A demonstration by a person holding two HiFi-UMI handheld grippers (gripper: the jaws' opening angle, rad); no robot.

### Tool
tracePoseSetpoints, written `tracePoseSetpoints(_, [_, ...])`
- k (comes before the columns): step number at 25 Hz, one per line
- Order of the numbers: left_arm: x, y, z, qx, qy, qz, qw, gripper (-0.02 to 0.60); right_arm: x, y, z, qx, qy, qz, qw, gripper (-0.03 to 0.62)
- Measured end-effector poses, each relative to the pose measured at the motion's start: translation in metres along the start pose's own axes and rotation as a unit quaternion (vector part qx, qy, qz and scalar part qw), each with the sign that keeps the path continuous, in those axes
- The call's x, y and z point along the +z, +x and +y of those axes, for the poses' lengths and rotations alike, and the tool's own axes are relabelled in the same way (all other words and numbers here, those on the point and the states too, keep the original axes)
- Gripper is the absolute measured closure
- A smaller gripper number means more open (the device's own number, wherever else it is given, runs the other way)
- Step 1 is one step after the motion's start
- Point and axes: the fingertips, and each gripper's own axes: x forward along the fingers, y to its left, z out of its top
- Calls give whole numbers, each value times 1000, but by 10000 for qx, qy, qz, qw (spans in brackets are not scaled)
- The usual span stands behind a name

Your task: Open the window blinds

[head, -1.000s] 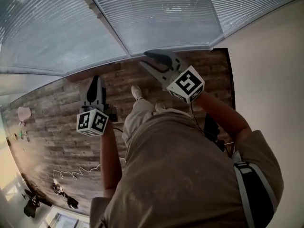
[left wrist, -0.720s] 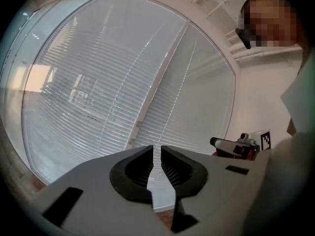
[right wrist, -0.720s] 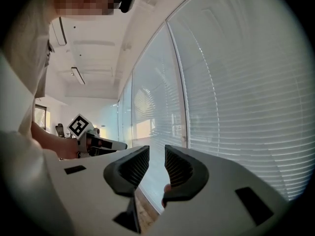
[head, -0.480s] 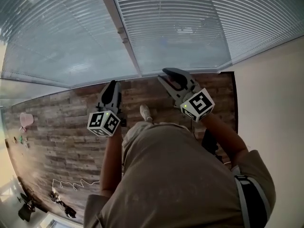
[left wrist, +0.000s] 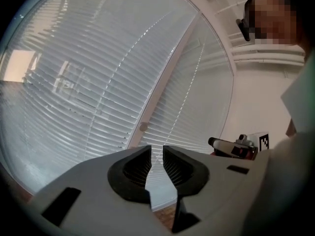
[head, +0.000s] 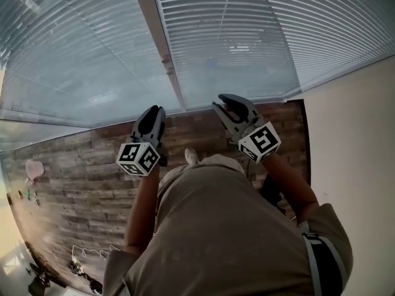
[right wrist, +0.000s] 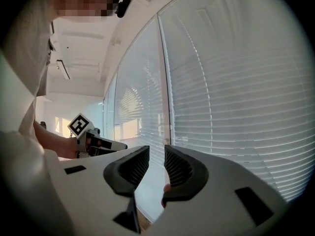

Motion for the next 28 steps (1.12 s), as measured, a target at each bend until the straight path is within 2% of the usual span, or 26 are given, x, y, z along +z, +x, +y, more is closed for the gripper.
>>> tracePoseSetpoints(3, [-2,10,12,50,49,-44,10000,515,-11,7,-7,-109,-5,-5,9999,507])
tracePoseSetpoints(7, [-3,22,19,121,-94,2,9999,515,-13,13,-11,-81,34,-32,10000,507])
tracePoseSetpoints(13, [-10,57,40,396,-188,119,9990,515,-28,33,-48,-17,74,26,10000,507])
tracePoseSetpoints(16, [-12,72,42,567,-178,140,9981,515,-30,37,-53,378,-91,28,9992,507])
tracePoseSetpoints(20, [-7,90,33,809,-236,180,9963,515,-5,40,-50,1073,-456,-1,9932,507])
tracePoseSetpoints(24, [-2,108,42,1093,-353,189,9932,515,14,47,-57,1531,-766,-79,9852,507])
tracePoseSetpoints(28, [-10,129,54,1314,-425,217,9902,506,15,53,-67,1882,-766,-182,9790,507])
